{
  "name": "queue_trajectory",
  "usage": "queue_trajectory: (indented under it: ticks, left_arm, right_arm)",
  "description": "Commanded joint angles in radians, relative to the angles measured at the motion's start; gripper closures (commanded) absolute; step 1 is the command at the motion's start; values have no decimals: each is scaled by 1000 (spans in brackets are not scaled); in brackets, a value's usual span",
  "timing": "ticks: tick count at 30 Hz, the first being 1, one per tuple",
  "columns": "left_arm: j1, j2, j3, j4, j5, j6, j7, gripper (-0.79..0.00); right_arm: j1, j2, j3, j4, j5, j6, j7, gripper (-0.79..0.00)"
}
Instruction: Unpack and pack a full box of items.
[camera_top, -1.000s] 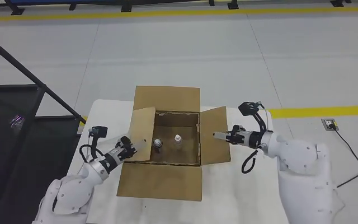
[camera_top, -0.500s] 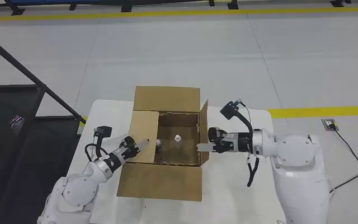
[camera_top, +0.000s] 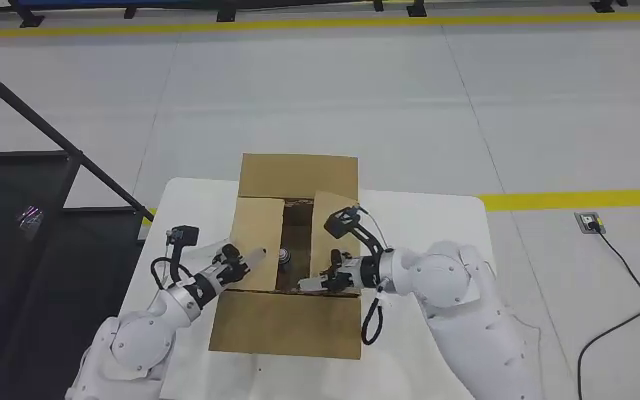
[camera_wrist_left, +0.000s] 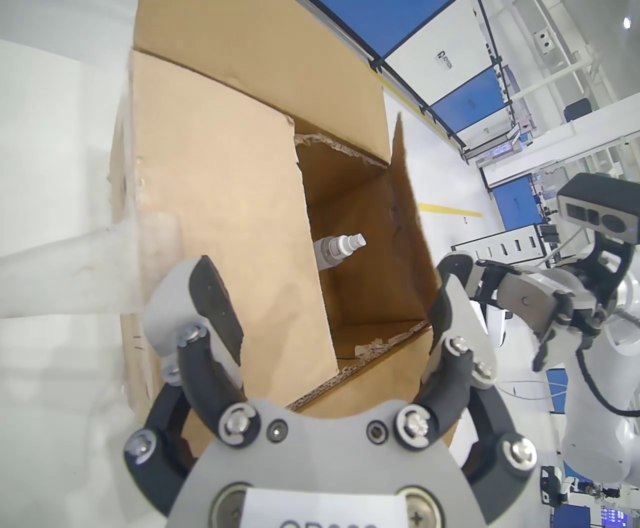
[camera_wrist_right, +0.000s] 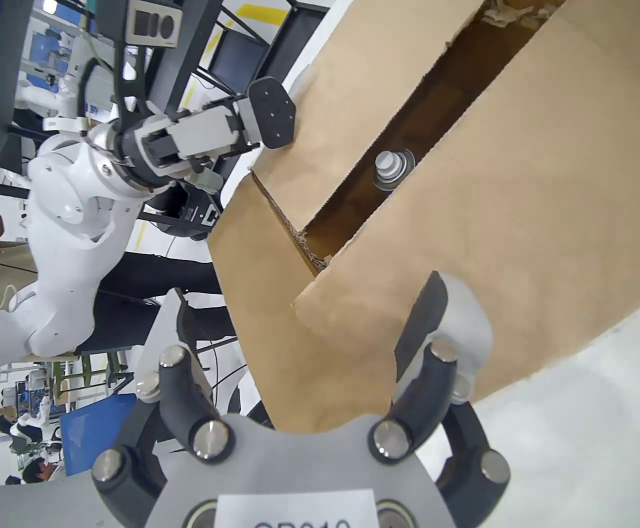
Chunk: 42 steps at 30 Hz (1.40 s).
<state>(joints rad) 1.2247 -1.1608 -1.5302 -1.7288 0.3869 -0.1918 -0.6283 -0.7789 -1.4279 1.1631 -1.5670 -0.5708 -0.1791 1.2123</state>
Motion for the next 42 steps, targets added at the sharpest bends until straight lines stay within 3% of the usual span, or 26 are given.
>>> queue_trajectory:
  ticks: [1, 11, 16, 25, 30, 35, 42]
  left_arm:
    - [10, 2, -10, -12, -4, -4, 3, -785]
    - [102, 21, -169, -120, -47, -25, 22, -785]
    - [180, 32, -290, -149, -113, -40, 2, -785]
    - [259, 60, -401, -69, -291, -189, -285, -785]
    - [247, 77, -381, 8, -289, -270, -424, -785]
    - [195, 88, -288, 87, -277, -345, -533, -785]
    - [116, 106, -173, 151, -399, -335, -666, -785]
  right_arm:
    - [3, -1, -21, 15, -6, 4, -17, -785]
    - [-7, 6, -60, 9, -23, 19, -44, -785]
    - [-49, 22, -25, -109, -34, 37, -19, -785]
    - [-59, 26, -17, -135, -45, 44, -9, -785]
    - [-68, 26, -13, -129, -37, 47, -27, -785]
    - [-88, 28, 32, -80, 3, 61, -210, -785]
    - [-48, 29, 81, 5, 88, 18, -371, -785]
